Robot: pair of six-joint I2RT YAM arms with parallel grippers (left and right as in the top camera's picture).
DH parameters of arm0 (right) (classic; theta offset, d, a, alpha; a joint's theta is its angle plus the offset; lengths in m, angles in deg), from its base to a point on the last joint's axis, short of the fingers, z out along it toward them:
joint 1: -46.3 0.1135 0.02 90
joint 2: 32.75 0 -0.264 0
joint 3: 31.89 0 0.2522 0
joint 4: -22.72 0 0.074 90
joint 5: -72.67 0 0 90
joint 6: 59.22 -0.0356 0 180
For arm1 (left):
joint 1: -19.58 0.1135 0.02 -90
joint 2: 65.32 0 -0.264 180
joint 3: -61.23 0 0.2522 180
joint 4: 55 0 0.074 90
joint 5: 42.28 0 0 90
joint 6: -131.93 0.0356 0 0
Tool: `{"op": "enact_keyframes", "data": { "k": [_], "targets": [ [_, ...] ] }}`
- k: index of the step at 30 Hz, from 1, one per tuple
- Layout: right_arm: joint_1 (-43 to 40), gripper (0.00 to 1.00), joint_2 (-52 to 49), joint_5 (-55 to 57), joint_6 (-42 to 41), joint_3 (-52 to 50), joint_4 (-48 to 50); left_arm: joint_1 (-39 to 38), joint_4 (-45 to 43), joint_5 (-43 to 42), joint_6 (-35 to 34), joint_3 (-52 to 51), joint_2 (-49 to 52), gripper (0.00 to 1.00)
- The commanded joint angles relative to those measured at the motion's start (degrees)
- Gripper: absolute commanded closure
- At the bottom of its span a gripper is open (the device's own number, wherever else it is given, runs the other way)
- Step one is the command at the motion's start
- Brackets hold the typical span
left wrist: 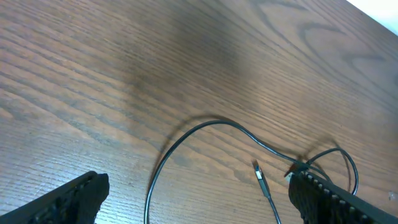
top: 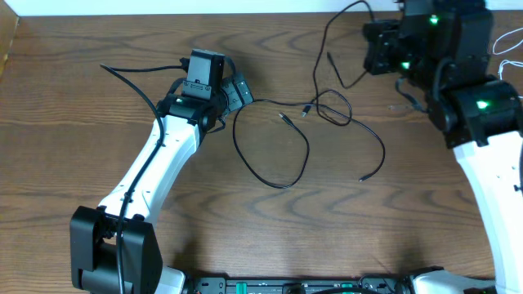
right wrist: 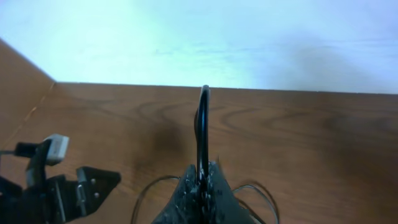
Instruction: Untangle cables
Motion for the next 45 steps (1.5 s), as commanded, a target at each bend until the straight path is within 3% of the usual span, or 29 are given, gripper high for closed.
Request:
{"op": "enact_keyframes", "data": {
  "k": [1, 17, 25, 34, 36, 39, 45],
  "targets": [
    [-2.58, 0.99, 2.97, 1.18, -1.95, 0.00, -0.66, 0.20, 0.15, 0.74, 0.13, -0.22, 0.74, 0.02],
    [-9.70, 0.99, 8.13, -4.17, -4.87, -0.02, 1.49, 0.20, 0.09, -0.52, -0.83, -0.22, 0.74, 0.02],
    [-10.27, 0.99, 8.83, -19.89, -6.64, 0.00, 9.22, 0.20, -0.70, -0.61, -3.34, -0.22, 0.74, 0.02],
    [-15.10, 0.99, 12.17, -21.14, -12.37, 0.02, 10.29, -0.20, -0.57, -1.42, -3.52, -0.37, 0.76, 0.00],
    [-15.30, 0.99, 11.72, -20.20, -12.37, 0.02, 8.46, -1.99, -1.68, -1.44, -3.21, -0.61, 1.16, 0.11],
    [-15.30, 0.99, 10.62, -18.45, -12.35, 0.02, 5.88, -5.03, -4.94, -4.85, 0.72, -0.66, 2.54, 0.17],
    [-15.30, 0.99, 7.30, -18.51, -12.11, 0.02, 2.12, -12.22, -11.89, -11.10, 3.32, -0.66, 7.23, 0.18]
  ]
}}
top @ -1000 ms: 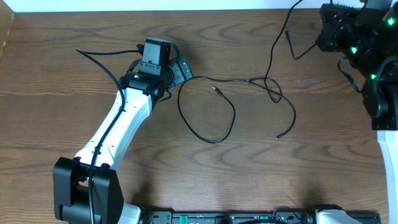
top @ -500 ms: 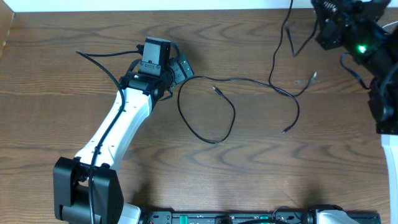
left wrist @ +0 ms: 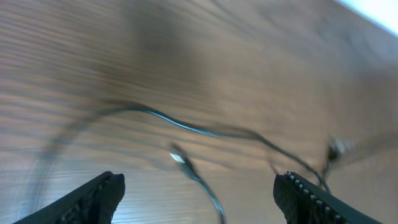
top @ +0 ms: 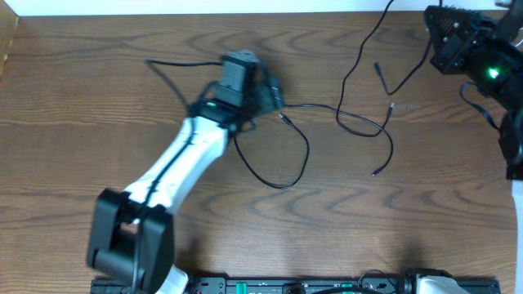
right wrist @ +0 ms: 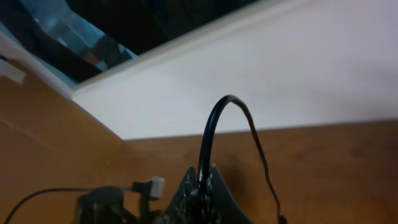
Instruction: Untangle cables
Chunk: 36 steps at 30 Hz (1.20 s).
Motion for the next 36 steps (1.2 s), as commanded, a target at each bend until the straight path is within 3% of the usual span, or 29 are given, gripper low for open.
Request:
{"op": "enact_keyframes", "data": {
  "k": [1, 9, 16, 19, 28, 36],
  "targets": [
    [-0.22, 0.99, -2.27, 0.50, -0.39, 0.11, -1.18, -4.46, -3.04, -5.84, 2.62, -0.57, 3.54, 0.19],
    [-0.26, 0.99, -3.91, 0.48, 1.11, 0.11, -1.92, -7.91, -15.19, -20.50, 2.40, -0.57, 8.55, 0.24],
    [-0.26, 0.99, -3.89, -1.05, 1.11, 0.11, -2.14, -9.60, -38.07, -24.48, -4.87, -0.55, 20.92, 0.23],
    [-0.26, 0.99, -3.89, -1.07, 1.11, 0.11, -2.38, -10.69, -43.50, -20.79, -7.37, -0.55, 25.03, 0.17],
    [-0.26, 0.99, -3.89, -1.53, 1.11, 0.11, -3.21, -13.33, -47.56, -6.97, -9.01, -0.55, 28.55, 0.17],
    [-0.26, 0.99, -3.89, -3.06, 1.11, 0.11, -3.41, -18.43, -47.80, 7.02, -0.94, -0.55, 29.86, 0.25]
  ]
}}
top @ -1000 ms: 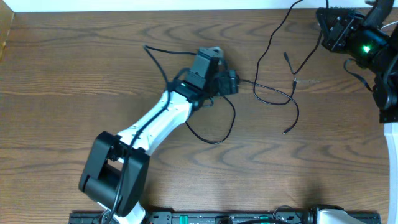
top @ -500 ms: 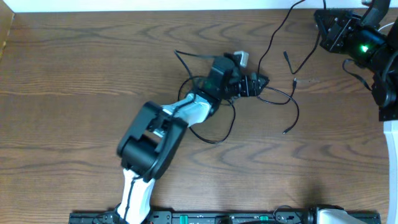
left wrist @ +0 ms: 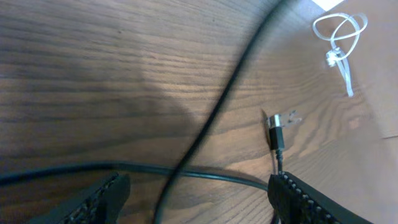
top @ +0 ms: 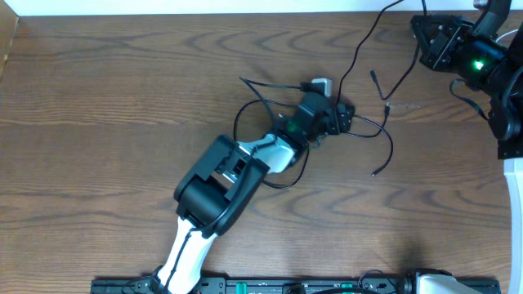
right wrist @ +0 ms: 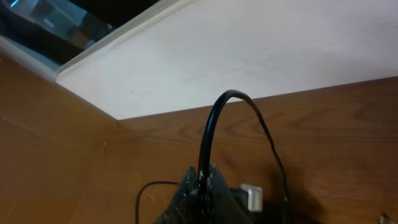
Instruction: Untangle cables
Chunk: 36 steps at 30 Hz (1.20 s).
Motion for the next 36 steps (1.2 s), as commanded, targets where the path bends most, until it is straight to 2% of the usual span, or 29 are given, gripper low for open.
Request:
{"op": "enact_keyframes", "data": {
  "k": [1, 3, 4, 7, 12, 13, 14, 15, 19, 22, 23, 25, 29, 32, 36],
  "targets": [
    [-0.20, 0.99, 0.24, -1.92, 0.68, 0.11, -0.15, -2.93, -1.03, 9.51, 5.70, 0.15, 1.66, 0.26],
    [-0.20, 0.99, 0.24, -2.29, 0.66, 0.11, -0.35, -3.74, -1.51, 11.02, 7.10, 0.15, 2.16, 0.29],
    [-0.20, 0.99, 0.24, -2.29, 0.68, 0.11, -0.48, -4.04, -1.44, 11.89, 7.85, 0.15, 2.29, 0.34],
    [-0.20, 0.99, 0.24, -2.27, 0.68, 0.11, -1.11, -4.26, -1.20, 13.29, 10.47, 0.15, 2.34, 0.57],
    [-0.20, 0.99, 0.24, -2.32, 1.29, 0.11, -2.27, -4.24, -0.55, 13.31, 14.75, 0.15, 2.34, 0.76],
    [-0.20, 0.99, 0.24, -2.32, 1.75, 0.11, -2.49, -4.24, -0.39, 13.31, 15.67, 0.15, 2.34, 0.81],
    [-0.20, 0.99, 0.24, -2.29, 2.10, 0.11, -2.73, -4.24, -0.37, 13.29, 16.26, 0.15, 2.34, 0.91],
    [-0.20, 0.99, 0.24, -2.29, 2.38, 0.11, -2.95, -4.24, -0.37, 13.29, 16.83, 0.15, 2.34, 0.93],
    [-0.20, 0.99, 0.24, -1.66, 4.48, 0.11, -3.80, -4.07, -0.13, 12.48, 16.94, 0.13, 0.85, 0.93],
    [-0.20, 0.99, 0.22, 1.60, 4.72, 0.09, -4.48, -4.02, 3.28, 7.10, 16.92, 0.13, -4.11, 0.93],
    [-0.20, 0.99, 0.15, 4.02, 4.72, 0.07, -4.66, -4.02, 8.02, 3.45, 16.92, 0.13, -9.01, 0.92],
    [-0.20, 0.99, -0.07, 5.27, 4.74, 0.07, -4.63, -4.02, 14.82, 2.49, 16.94, 0.13, -14.40, 0.92],
    [-0.20, 0.99, -1.33, 5.97, 5.62, 0.07, -4.59, -3.76, 31.93, 5.95, 16.92, 0.13, -25.86, 0.92],
    [-0.20, 0.99, -3.10, 5.92, 7.45, 0.07, -4.61, -3.74, 39.21, 11.19, 16.57, 0.13, -32.57, 0.93],
    [-0.20, 0.99, -6.23, 1.95, 11.65, 0.07, -4.35, -3.15, 42.77, 9.49, 16.00, 0.15, -38.18, 0.92]
  ]
}}
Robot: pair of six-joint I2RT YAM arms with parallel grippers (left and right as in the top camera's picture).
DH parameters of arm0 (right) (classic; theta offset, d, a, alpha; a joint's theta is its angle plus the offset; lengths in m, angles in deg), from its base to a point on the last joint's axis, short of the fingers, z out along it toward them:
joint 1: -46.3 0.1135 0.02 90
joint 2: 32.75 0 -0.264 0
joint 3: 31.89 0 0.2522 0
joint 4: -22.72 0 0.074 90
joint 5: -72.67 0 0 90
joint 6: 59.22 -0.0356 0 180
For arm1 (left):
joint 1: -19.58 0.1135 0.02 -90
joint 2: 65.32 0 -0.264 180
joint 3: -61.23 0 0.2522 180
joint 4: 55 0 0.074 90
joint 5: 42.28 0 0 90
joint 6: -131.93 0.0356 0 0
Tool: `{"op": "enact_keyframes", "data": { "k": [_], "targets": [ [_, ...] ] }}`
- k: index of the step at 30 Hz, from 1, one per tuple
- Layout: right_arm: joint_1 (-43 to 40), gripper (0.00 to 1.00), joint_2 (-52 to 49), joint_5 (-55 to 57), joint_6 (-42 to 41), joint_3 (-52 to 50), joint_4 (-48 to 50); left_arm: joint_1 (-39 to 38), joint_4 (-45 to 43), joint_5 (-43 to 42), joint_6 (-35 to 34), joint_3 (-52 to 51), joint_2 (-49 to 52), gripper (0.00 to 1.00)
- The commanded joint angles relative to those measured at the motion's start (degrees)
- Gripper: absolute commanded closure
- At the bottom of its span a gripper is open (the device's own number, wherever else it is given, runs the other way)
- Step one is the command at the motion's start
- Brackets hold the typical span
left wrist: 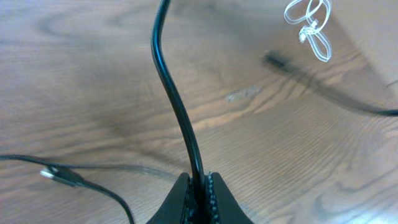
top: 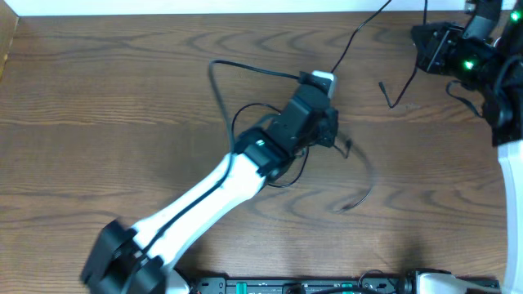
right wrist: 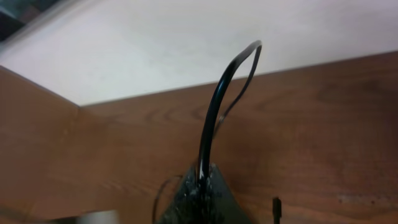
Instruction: Untangle cables
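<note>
Thin black cables lie tangled mid-table. My left gripper (top: 330,131) is shut on a black cable (left wrist: 168,87) that rises straight out of its jaws (left wrist: 194,186). A cable loop (top: 214,73) arcs to the left of that arm, and a blurred cable tail (top: 362,181) lies to its right. At the far right corner my right gripper (top: 426,47) is shut on another length of black cable (right wrist: 214,112), which arches up from its jaws (right wrist: 202,182). A loose plug end (top: 384,83) lies between the two grippers.
A white coiled tie (left wrist: 309,26) lies near the table's right edge. A silver-tipped connector (left wrist: 53,175) rests on the wood left of my left gripper. The pale wall (right wrist: 155,37) borders the table's far edge behind the right gripper.
My left gripper was open over the tangle and is now shut on a black cable. The cable tail to its right has shifted lower. The right gripper still holds its cable at the far right corner.
At first my left gripper stood open at the left of the tangle, while the right was shut on a cable near the back right. The left was then further right each time, open. The right held its cable further into the corner. Now both are shut on cable.
</note>
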Motion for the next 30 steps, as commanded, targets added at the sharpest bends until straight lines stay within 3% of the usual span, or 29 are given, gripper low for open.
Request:
{"op": "enact_keyframes", "data": {
  "k": [1, 6, 9, 12, 18, 21, 26, 30],
  "targets": [
    [-0.17, 0.99, -3.52, -5.25, 7.32, 0.07, 0.28, 1.09, 1.66, -0.31, -0.20, 0.37, -3.13, 0.93],
    [-0.13, 0.99, -9.42, -20.00, 20.94, 0.07, -1.62, 7.32, 1.97, -14.05, -6.62, 0.37, -3.63, 0.92],
    [-0.13, 0.99, -12.35, -25.53, 26.84, 0.07, -4.68, 10.97, 1.66, -17.09, -8.50, 0.39, -3.65, 0.93],
    [-0.13, 0.99, -15.58, -25.66, 31.32, 0.07, -9.01, 15.02, -0.57, -21.66, -11.17, 0.39, -3.65, 0.93],
    [-0.13, 0.99, -21.14, -24.70, 32.48, 0.07, -12.74, 19.34, -12.13, -36.35, -12.50, 0.68, -3.82, 0.93],
    [-0.13, 0.99, -22.97, -24.92, 32.48, 0.07, -12.57, 19.47, -8.94, -34.60, -8.55, 1.86, -3.91, 0.92],
    [-0.13, 0.99, -23.41, -25.11, 32.48, 0.07, -11.67, 18.40, 8.52, -17.03, -2.32, 1.86, -2.91, 0.93],
    [-0.13, 0.99, -23.41, -25.09, 32.46, 0.07, -11.50, 17.81, 20.22, -9.60, 0.66, 1.86, -1.05, 0.93]
  ]
}}
